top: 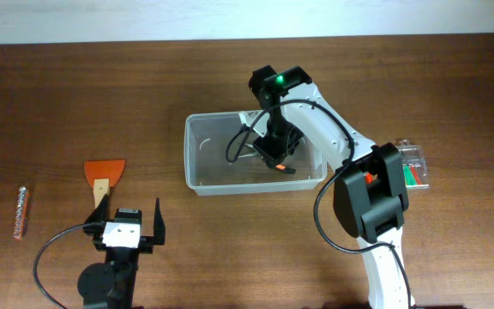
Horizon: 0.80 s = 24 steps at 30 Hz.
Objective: Pack container
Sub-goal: 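Lower the pliers into the container and open the right gripper, then move the right gripper over the clear screwdriver case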
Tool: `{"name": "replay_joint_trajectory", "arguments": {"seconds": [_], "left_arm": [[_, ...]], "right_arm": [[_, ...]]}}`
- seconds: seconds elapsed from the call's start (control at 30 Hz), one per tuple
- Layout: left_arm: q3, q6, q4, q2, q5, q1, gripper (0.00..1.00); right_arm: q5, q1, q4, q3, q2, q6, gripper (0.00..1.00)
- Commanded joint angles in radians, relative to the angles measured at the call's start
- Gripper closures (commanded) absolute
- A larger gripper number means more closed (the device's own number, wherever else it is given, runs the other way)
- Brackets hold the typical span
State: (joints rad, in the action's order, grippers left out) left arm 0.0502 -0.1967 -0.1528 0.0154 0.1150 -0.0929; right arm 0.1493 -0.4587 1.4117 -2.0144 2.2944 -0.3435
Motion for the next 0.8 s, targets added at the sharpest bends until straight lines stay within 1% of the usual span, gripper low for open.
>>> {"name": "replay_joint_trajectory", "arguments": {"seconds": [0.0, 0.1, 0.17, 0.33, 0.37, 0.4, 0.5, 0.63, 0.77], "left_arm": [[-0.007, 0.012, 0.003, -0.009, -0.006, -0.006, 0.01], [-0.007, 0.012, 0.003, -0.009, -0.006, -0.006, 0.01], [-0.007, 0.012, 0.003, -0.009, -0.006, -0.006, 0.01], [-0.007, 0.013, 0.003, -0.009, -0.006, -0.006, 0.01], [-0.007, 0.013, 0.003, -0.009, -0.006, -0.006, 0.01], [-0.007, 0.013, 0.003, -0.009, -0.006, -0.006, 0.01], [-0.007, 0.013, 0.003, -0.009, -0.006, -0.006, 0.01], [-0.007, 0.012, 0.003, -0.009, -0.006, -0.006, 0.01], [-0.007, 0.012, 0.004, -0.009, -0.006, -0.006, 0.01]], "right_arm": [[0.021, -0.005, 0.035, -0.105, 0.001, 0.000, 0.71], [0.021, -0.006, 0.084, -0.222, 0.001, 0.001, 0.67], [0.019, -0.003, 0.132, -0.330, 0.001, 0.003, 0.59], [-0.024, 0.025, 0.288, -0.601, 0.001, 0.015, 0.25], [-0.061, 0.038, 0.287, -0.636, -0.012, 0.086, 0.17], [-0.066, 0.050, 0.287, -0.656, -0.026, 0.092, 0.11], [-0.111, 0.089, 0.288, -0.661, -0.092, 0.100, 0.01], [-0.257, 0.157, 0.288, -0.652, -0.199, 0.169, 0.02], [-0.267, 0.248, 0.288, -0.574, -0.320, 0.169, 0.01]]}}
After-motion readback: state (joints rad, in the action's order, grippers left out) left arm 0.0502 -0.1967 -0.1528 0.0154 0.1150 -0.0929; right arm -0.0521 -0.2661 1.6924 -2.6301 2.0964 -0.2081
